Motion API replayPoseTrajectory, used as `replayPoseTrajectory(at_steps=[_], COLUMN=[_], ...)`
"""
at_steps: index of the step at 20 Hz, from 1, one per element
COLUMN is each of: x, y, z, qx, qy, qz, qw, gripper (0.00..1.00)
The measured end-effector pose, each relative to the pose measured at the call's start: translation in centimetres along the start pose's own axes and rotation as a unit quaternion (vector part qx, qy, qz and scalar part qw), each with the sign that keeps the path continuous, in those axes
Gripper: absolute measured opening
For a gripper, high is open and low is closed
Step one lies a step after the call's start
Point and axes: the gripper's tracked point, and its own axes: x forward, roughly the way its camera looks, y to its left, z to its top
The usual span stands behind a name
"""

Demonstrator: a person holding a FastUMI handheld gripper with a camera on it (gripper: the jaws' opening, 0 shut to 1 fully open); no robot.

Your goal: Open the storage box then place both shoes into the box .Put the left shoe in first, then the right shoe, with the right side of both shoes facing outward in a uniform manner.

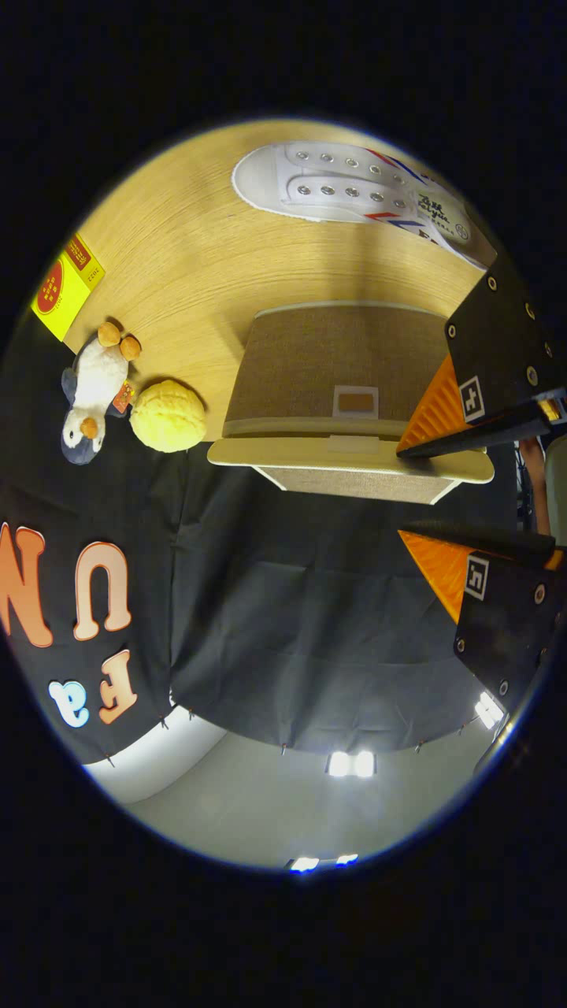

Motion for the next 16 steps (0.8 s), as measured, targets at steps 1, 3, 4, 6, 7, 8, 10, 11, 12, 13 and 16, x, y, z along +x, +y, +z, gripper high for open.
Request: replayPoseTrajectory(at_steps=[1, 3, 4, 6, 7, 8, 10, 11, 12, 13, 16], x=[0.4, 1.0, 1.0, 1.1, 1.2, 1.1, 0.8, 0.7, 0.7, 0.7, 0.7], y=[-1.0, -2.6, -2.9, -3.0, -2.7, -2.0, -0.7, 0.0, 1.1, 2.0, 5.5], z=[-0.2, -0.2, -0.2, 0.5, 0.9, 1.2, 1.5, 1.7, 1.9, 2.1, 2.2], qx=[0.003, 0.011, 0.018, 0.032, 0.038, 0.045, 0.046, 0.041, 0.030, 0.021, -0.008], qy=[0.003, 0.003, 0.000, -0.015, -0.023, -0.029, -0.036, -0.042, -0.045, -0.045, -0.048], qz=[-0.020, -0.058, -0.069, -0.080, -0.078, -0.073, -0.063, -0.060, -0.056, -0.053, -0.040], qw=[1.000, 0.998, 0.997, 0.996, 0.996, 0.996, 0.996, 0.996, 0.997, 0.997, 0.998], gripper=[0.45, 0.41, 0.35, 0.22, 0.15, 0.06, 0.01, 0.01, 0.01, 0.01, 0.01])
